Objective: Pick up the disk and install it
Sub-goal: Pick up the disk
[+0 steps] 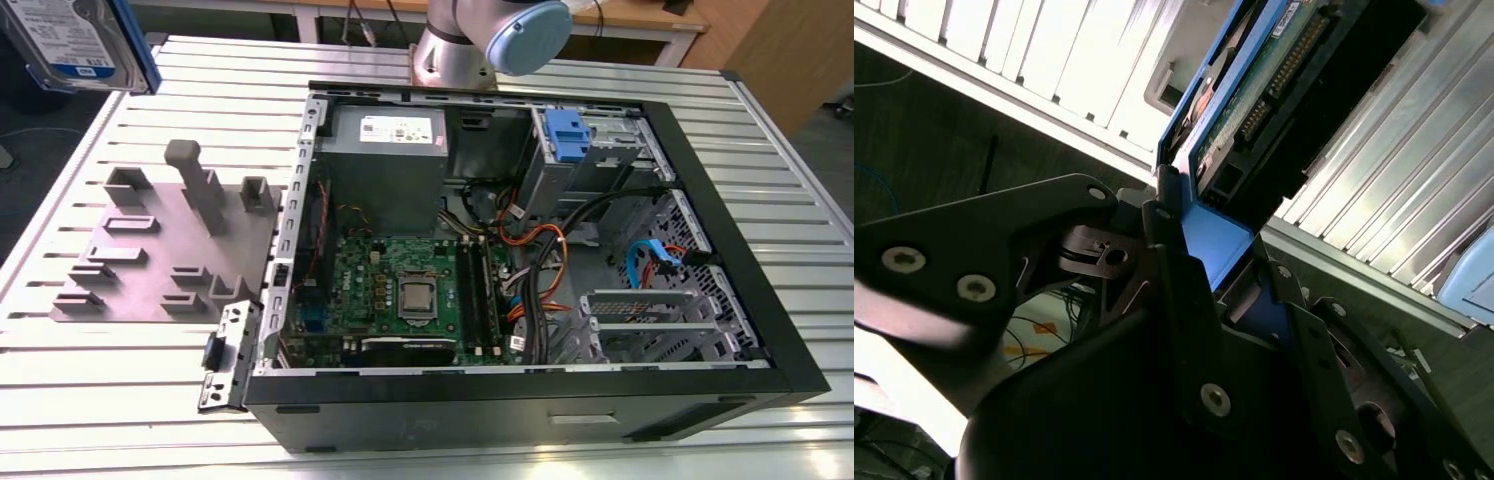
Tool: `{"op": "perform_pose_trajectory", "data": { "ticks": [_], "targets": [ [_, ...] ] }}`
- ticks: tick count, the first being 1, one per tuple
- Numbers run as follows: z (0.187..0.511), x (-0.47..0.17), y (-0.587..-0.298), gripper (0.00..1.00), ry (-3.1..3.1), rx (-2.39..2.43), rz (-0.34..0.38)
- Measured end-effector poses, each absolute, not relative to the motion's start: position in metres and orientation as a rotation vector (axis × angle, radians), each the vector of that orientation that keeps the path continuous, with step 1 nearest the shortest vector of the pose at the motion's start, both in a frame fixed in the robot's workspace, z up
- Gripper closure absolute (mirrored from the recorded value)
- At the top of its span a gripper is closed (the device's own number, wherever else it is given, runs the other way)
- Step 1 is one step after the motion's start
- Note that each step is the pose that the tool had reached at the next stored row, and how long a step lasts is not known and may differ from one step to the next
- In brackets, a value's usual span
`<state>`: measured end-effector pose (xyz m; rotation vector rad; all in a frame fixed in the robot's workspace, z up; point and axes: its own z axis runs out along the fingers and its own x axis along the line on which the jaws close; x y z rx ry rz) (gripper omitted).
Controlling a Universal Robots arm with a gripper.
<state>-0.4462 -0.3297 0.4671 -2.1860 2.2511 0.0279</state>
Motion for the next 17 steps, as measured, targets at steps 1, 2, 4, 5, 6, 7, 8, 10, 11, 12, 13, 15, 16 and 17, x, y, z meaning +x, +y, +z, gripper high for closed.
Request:
{"op": "perform_pose_trajectory", "data": {
  "ticks": [1,2,4,5,6,7,8,10,11,12,13,15,16,17],
  "targets": [
    [0.468,-0.446,-0.33,0.64,2.251,-2.186,0.028],
    [0.469,-0.446,-0.33,0.64,2.251,-2.186,0.028],
    [0.471,-0.446,-0.33,0.64,2.251,-2.186,0.028],
    [0.471,-0.446,-0.33,0.64,2.251,-2.186,0.028],
    [0.472,-0.446,-0.33,0.64,2.251,-2.186,0.028],
    [0.473,-0.446,-0.33,0.64,2.251,-2.186,0.028],
    [0.474,-0.446,-0.33,0.64,2.251,-2.186,0.028],
    [0.476,-0.446,-0.33,0.64,2.251,-2.186,0.028],
    [0.476,-0.446,-0.33,0.64,2.251,-2.186,0.028],
    [0.477,-0.446,-0.33,0.64,2.251,-2.186,0.028],
    [0.479,-0.446,-0.33,0.64,2.251,-2.186,0.028],
    [0.483,-0.446,-0.33,0.64,2.251,-2.186,0.028],
    [0.485,-0.446,-0.33,0.64,2.251,-2.186,0.028],
    [0.486,-0.446,-0.33,0.64,2.251,-2.186,0.028]
  ]
}}
